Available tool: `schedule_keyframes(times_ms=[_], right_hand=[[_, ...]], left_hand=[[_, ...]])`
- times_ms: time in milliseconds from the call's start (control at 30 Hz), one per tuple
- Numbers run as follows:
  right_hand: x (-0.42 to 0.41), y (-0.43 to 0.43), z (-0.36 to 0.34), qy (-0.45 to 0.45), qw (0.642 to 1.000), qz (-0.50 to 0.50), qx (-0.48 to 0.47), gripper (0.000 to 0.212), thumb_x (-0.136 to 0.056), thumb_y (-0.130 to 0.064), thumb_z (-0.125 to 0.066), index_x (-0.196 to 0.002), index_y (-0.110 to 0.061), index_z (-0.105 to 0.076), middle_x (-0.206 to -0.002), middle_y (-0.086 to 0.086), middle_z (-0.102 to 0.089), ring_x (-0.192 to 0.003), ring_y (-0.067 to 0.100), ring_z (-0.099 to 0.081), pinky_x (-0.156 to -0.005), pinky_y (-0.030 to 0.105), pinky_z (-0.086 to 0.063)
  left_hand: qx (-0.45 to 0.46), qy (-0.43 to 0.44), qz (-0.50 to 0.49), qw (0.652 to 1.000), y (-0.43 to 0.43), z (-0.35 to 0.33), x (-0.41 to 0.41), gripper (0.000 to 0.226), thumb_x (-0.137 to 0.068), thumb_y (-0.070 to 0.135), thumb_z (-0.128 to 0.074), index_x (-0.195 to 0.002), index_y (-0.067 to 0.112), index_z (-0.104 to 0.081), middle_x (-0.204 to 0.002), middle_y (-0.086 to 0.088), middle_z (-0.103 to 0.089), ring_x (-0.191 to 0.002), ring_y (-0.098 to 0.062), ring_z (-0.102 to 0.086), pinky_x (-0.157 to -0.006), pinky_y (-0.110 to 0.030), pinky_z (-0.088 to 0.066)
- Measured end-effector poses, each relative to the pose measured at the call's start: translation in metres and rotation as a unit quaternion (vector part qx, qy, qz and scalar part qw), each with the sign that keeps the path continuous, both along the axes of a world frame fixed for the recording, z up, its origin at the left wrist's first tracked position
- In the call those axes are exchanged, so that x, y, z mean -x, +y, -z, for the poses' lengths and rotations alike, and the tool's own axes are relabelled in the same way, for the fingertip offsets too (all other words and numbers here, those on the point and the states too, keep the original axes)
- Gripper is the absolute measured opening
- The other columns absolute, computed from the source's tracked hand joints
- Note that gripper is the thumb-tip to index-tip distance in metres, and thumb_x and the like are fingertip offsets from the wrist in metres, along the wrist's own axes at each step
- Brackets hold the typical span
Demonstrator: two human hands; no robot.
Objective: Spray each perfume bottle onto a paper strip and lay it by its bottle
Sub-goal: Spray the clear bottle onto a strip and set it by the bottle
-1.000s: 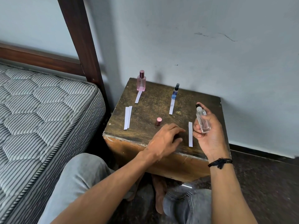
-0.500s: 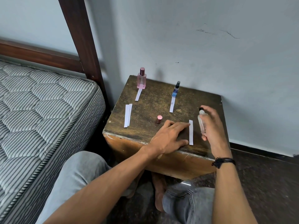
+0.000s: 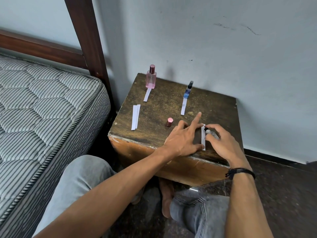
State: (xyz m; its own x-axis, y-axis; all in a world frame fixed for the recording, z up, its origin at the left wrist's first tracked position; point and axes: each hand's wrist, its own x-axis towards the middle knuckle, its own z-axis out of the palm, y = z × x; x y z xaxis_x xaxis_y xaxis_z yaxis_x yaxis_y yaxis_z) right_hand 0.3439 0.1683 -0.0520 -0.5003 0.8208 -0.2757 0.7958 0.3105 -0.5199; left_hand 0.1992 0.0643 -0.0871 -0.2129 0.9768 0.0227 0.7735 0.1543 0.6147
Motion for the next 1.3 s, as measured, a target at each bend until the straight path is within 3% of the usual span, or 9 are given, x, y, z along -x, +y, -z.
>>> schedule_keyframes(times_ms=[100,200,267,467,733,900,1067,1300], right_hand=[[0.000,0.001,0.001,-0.004,1.000,-0.003,0.001,0.032,-0.098,-0.046,-0.052,-0.128,-0.059,-0.048,-0.149,-0.002,-0.056,-0.125,0.025,-0.057,-0.090,0.041,-0.043],[0.000,0.001,0.001,-0.001,1.000,-0.010,-0.004,0.031,-0.097,-0.047,-0.051,-0.123,-0.062,-0.047,-0.133,-0.006,-0.062,-0.092,0.008,-0.061,-0.077,0.036,-0.044],[0.000,0.000,0.000,-0.007,1.000,-0.014,-0.005,0.030,-0.096,-0.047,-0.050,-0.120,-0.064,-0.045,-0.121,-0.010,-0.062,-0.081,0.005,-0.060,-0.068,0.034,-0.042],[0.003,-0.001,0.000,-0.027,0.999,-0.023,-0.008,0.026,-0.097,-0.049,-0.048,-0.112,-0.068,-0.040,-0.098,-0.018,-0.062,-0.079,0.011,-0.062,-0.066,0.034,-0.043],[-0.002,-0.001,-0.001,-0.005,1.000,-0.026,-0.002,0.028,-0.098,-0.046,-0.050,-0.116,-0.065,-0.043,-0.104,-0.013,-0.059,-0.080,0.007,-0.059,-0.066,0.034,-0.043],[-0.003,0.000,-0.001,0.036,0.999,-0.015,0.002,0.033,-0.097,-0.043,-0.052,-0.119,-0.065,-0.041,-0.116,-0.009,-0.063,-0.090,0.021,-0.065,-0.083,0.046,-0.051],[0.001,-0.002,0.002,0.017,0.999,-0.030,-0.025,0.029,-0.096,-0.044,-0.052,-0.119,-0.060,-0.043,-0.098,-0.009,-0.060,-0.079,0.012,-0.060,-0.071,0.036,-0.044],[0.007,-0.004,0.003,-0.018,0.996,-0.054,-0.072,0.022,-0.100,-0.044,-0.054,-0.119,-0.052,-0.048,-0.095,-0.007,-0.054,-0.084,0.020,-0.051,-0.071,0.036,-0.038]], left_hand=[[0.005,0.011,0.003,1.000,0.002,0.002,0.001,0.116,-0.081,0.054,-0.065,-0.154,0.031,0.022,-0.152,0.019,-0.043,-0.118,-0.020,-0.033,-0.108,-0.038,-0.036],[0.006,0.008,0.004,1.000,0.003,0.004,0.001,0.115,-0.081,0.054,-0.065,-0.155,0.031,0.020,-0.151,0.020,-0.045,-0.117,-0.020,-0.032,-0.108,-0.037,-0.035],[0.006,0.006,0.001,1.000,0.004,0.004,0.002,0.114,-0.080,0.054,-0.064,-0.155,0.032,0.019,-0.150,0.020,-0.045,-0.117,-0.020,-0.032,-0.108,-0.037,-0.035],[0.013,0.004,0.003,1.000,0.004,0.003,0.002,0.112,-0.080,0.053,-0.064,-0.155,0.035,0.017,-0.151,0.017,-0.045,-0.117,-0.020,-0.031,-0.107,-0.037,-0.036],[0.041,-0.021,0.007,0.999,0.007,-0.003,0.005,0.117,-0.080,0.049,-0.070,-0.155,0.034,0.018,-0.153,0.019,-0.043,-0.123,-0.021,-0.030,-0.108,-0.039,-0.035],[0.044,-0.039,0.007,0.998,0.007,-0.005,0.007,0.118,-0.079,0.046,-0.073,-0.156,0.032,0.016,-0.152,0.022,-0.043,-0.122,-0.020,-0.030,-0.106,-0.036,-0.034],[0.055,-0.054,0.002,0.997,0.008,-0.005,0.007,0.121,-0.077,0.044,-0.075,-0.156,0.033,0.016,-0.152,0.021,-0.043,-0.125,-0.021,-0.029,-0.106,-0.035,-0.035],[0.058,-0.061,-0.005,0.996,0.008,-0.005,0.007,0.122,-0.076,0.043,-0.077,-0.157,0.032,0.013,-0.150,0.017,-0.046,-0.119,-0.020,-0.030,-0.101,-0.033,-0.037]])
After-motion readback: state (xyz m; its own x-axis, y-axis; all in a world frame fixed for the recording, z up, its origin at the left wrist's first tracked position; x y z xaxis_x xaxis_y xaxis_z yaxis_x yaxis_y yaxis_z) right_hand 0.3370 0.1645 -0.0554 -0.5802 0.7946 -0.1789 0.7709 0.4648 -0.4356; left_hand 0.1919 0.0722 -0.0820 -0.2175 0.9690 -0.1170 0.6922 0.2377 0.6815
